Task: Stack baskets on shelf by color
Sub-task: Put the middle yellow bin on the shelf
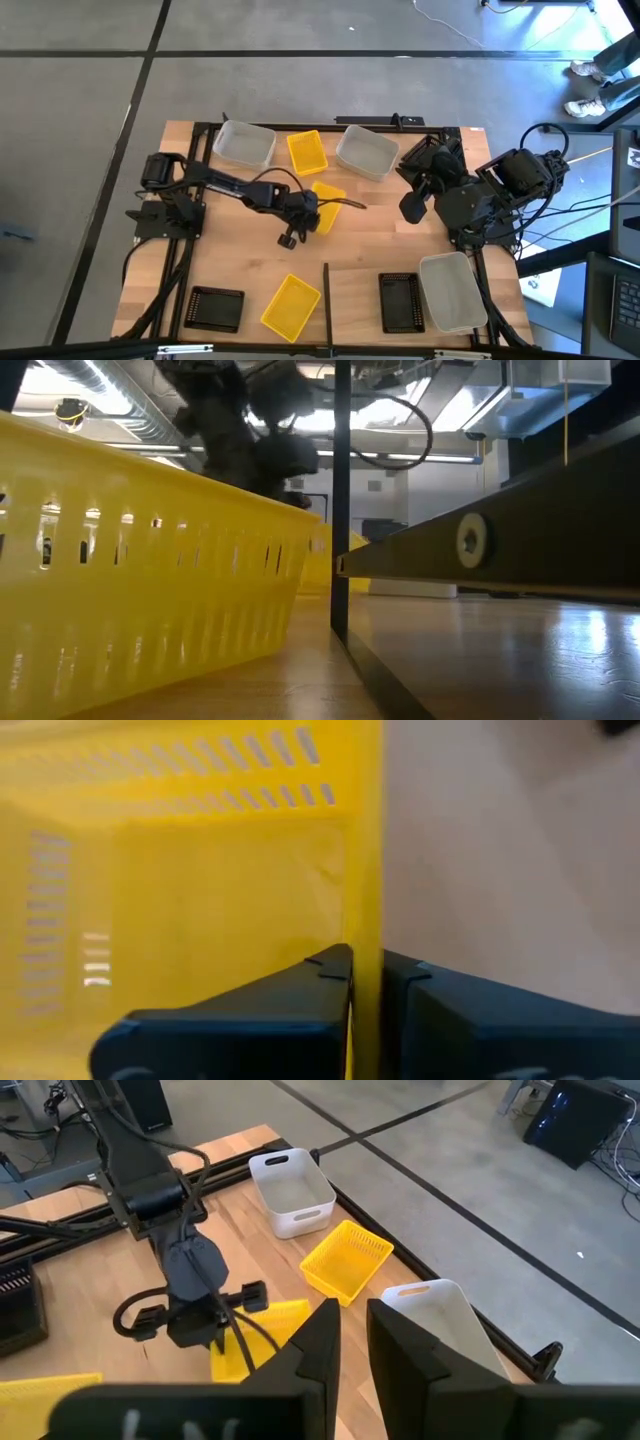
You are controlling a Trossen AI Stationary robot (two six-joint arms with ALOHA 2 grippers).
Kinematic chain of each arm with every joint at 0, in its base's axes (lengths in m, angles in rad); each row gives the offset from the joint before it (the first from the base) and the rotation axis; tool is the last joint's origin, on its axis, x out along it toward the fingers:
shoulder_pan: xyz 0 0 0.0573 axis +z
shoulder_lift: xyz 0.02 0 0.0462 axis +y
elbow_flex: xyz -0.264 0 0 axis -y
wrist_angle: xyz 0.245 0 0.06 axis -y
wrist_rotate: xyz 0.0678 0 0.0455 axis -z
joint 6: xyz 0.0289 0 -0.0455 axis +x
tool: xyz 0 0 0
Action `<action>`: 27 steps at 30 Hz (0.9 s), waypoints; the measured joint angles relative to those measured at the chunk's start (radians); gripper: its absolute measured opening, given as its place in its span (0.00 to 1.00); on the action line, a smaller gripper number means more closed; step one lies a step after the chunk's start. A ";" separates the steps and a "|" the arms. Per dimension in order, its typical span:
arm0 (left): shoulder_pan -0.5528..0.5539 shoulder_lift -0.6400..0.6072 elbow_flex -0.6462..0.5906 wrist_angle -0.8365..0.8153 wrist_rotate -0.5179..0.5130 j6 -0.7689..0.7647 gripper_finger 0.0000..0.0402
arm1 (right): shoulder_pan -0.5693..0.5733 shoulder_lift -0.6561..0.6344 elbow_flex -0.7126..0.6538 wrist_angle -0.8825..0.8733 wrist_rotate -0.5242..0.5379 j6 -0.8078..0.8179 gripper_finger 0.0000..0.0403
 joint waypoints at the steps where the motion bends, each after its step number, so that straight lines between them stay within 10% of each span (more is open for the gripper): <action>1: 0.000 -0.004 0.023 -0.020 -0.037 0.013 0.00 | 0.000 0.000 0.000 0.000 0.000 -0.002 0.13; 17: 0.000 -0.031 0.367 -0.335 -0.665 0.388 0.00 | -0.028 0.006 -0.024 0.001 -0.060 -0.200 0.16; 27: -0.023 -0.031 0.384 -0.319 -0.825 0.630 0.00 | -0.134 0.006 -0.137 0.000 0.064 -0.384 0.26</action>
